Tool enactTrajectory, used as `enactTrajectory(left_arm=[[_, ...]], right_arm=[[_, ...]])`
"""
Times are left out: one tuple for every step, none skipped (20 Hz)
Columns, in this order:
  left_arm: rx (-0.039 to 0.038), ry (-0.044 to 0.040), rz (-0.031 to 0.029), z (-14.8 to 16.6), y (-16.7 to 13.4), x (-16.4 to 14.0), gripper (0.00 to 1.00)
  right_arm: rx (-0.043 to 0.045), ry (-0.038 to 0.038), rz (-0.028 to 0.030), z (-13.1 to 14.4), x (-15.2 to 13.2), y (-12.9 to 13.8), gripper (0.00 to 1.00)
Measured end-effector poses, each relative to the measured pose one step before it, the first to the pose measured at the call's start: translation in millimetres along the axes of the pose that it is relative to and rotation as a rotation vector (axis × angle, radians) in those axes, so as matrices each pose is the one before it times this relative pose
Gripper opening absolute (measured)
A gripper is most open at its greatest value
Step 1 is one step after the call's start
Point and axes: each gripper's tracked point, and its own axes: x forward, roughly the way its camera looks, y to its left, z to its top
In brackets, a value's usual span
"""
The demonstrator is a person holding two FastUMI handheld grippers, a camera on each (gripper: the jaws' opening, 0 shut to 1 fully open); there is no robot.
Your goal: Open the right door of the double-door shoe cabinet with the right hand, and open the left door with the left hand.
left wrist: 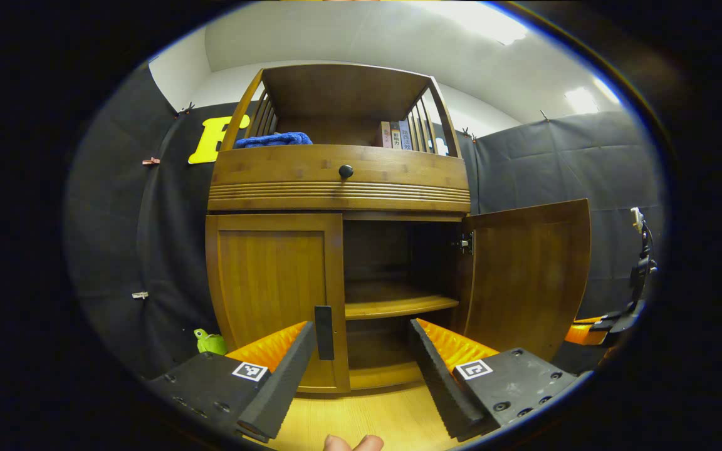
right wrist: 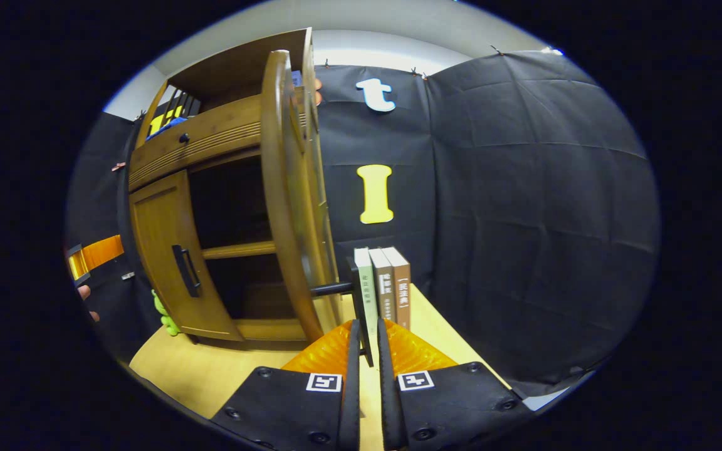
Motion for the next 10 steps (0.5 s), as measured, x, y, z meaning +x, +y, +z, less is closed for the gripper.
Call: enactTrajectory(left_arm=[[-0.00436,0.00184,-0.00307,-0.18,-3.30,1.67,0.93],[-0.00256,0.00056,-0.00170,1.05,-2.46,1.24,0.93],[-0.00129,-0.00019,-0.00177,0.22,-3.16,0.32,0.93],[-0.00014,0.00073,-0.00110,1.13,-2.54,1.44,0.93],[-0.00016,0.00096,-0.00057,-0.29,-0.48,0.53,0.93],[-0.00048,0.00053,-0.00067,0.62,-1.09,0.72,0.93],[0.00092,0.00092,0.00076,-1.04,-1.09,0.92,0.93],[0.00244,0.00106,0.00345,0.29,0.89,0.59,0.93],[0.00245,0.00081,0.00267,-1.16,0.96,1.56,0.93],[0.00179,0.00046,0.00128,-0.19,0.21,1.45,0.93]], right_arm=[[0.01886,0.00121,0.01688,1.30,-2.63,0.03,0.18],[0.00264,-0.00182,0.00309,1.20,-2.37,-0.10,0.18],[-0.00880,-0.00381,0.00211,0.16,-0.42,0.06,0.18],[-0.01052,-0.00073,0.00217,-0.53,-0.63,2.72,0.18],[-0.00981,0.00116,-0.00081,-0.88,-1.06,0.80,0.18],[-0.00889,0.00131,-0.00218,0.49,-2.35,-0.03,0.18],[-0.00902,-0.00091,-0.00466,0.95,-1.61,-0.23,0.18],[-0.00487,0.00235,0.00418,-1.10,-2.72,1.97,0.18],[-0.00064,0.00313,-0.00899,-1.11,-2.10,-0.91,0.23],[0.00227,-0.00123,-0.02624,0.81,-2.02,-5.86,0.38]])
